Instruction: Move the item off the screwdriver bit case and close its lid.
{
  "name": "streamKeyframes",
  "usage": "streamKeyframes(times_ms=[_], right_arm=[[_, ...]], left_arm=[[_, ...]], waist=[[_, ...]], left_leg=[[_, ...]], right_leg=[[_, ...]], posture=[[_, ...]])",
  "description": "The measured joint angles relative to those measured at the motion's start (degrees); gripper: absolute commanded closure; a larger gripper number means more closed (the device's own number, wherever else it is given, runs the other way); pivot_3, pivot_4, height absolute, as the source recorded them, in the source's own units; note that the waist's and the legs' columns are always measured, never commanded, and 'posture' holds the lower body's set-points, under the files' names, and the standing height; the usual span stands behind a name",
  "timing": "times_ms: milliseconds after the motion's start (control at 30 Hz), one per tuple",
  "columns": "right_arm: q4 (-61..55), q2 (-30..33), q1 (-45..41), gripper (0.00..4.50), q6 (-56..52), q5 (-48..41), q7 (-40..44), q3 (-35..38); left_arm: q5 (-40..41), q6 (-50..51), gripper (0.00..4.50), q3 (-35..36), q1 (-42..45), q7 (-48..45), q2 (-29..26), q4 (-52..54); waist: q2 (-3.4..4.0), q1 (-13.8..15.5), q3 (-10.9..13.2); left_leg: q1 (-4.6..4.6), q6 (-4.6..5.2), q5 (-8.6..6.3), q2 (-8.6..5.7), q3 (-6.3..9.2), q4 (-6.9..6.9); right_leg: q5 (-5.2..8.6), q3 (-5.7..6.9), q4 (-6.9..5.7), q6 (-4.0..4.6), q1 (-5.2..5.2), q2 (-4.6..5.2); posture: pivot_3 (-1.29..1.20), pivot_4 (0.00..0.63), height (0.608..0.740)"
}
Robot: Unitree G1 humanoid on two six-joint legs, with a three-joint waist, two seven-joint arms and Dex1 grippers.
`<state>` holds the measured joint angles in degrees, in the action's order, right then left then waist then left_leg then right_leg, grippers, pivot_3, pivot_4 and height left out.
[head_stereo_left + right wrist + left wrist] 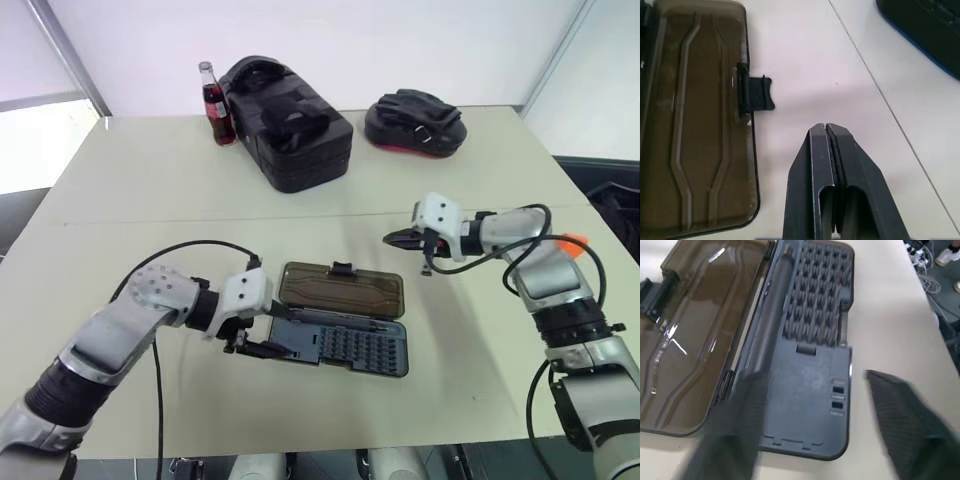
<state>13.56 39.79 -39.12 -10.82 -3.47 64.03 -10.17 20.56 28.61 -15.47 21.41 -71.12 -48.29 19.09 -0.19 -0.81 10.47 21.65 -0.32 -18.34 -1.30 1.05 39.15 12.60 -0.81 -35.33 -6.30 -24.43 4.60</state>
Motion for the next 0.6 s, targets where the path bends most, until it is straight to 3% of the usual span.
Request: streamKeyframes(times_ms=[33,100,333,600], right_arm=[[0.1,0.0,0.0,4.5,0.0,0.0,0.1,-0.2],[0.1,0.0,0.0,4.5,0.0,0.0,0.4,-0.2],[0.0,1.8,0.2,4.5,-0.2,1.0,4.6,-2.7],[0.9,1.4,-0.7,4.5,0.6,2.5,7.9,-5.2]], left_arm=[[-0.1,-0.2,3.41,-0.1,0.6,-0.1,0.4,-0.4],[-0.3,-0.3,4.34,-0.3,1.7,-0.3,0.5,-0.5],[-3.5,-0.6,4.43,-5.1,3.3,-3.4,-0.2,-0.4],[-10.6,-9.2,4.43,-8.8,3.9,-4.9,0.4,-4.1]], waist=[[0.0,0.0,0.0],[0.0,0.0,0.0],[0.0,0.0,0.0],[0.01,0.0,0.0]], left_leg=[[0.01,0.0,0.0,0.0,0.0,0.0],[0.01,0.0,0.0,0.0,0.0,0.0],[0.0,0.01,-0.01,-0.03,-0.02,0.0],[-0.08,0.01,-0.01,-0.01,-0.06,0.01]], right_leg=[[0.0,0.0,0.0,0.0,0.0,0.0],[0.0,0.0,0.0,0.0,0.0,0.0],[0.0,0.0,0.0,0.0,0.0,0.0],[0.0,-0.02,-0.03,0.0,0.05,-0.01]], posture=[[0.0,0.15,0.74],[0.0,0.15,0.74],[0.0,0.15,0.74],[0.0,0.15,0.74]])
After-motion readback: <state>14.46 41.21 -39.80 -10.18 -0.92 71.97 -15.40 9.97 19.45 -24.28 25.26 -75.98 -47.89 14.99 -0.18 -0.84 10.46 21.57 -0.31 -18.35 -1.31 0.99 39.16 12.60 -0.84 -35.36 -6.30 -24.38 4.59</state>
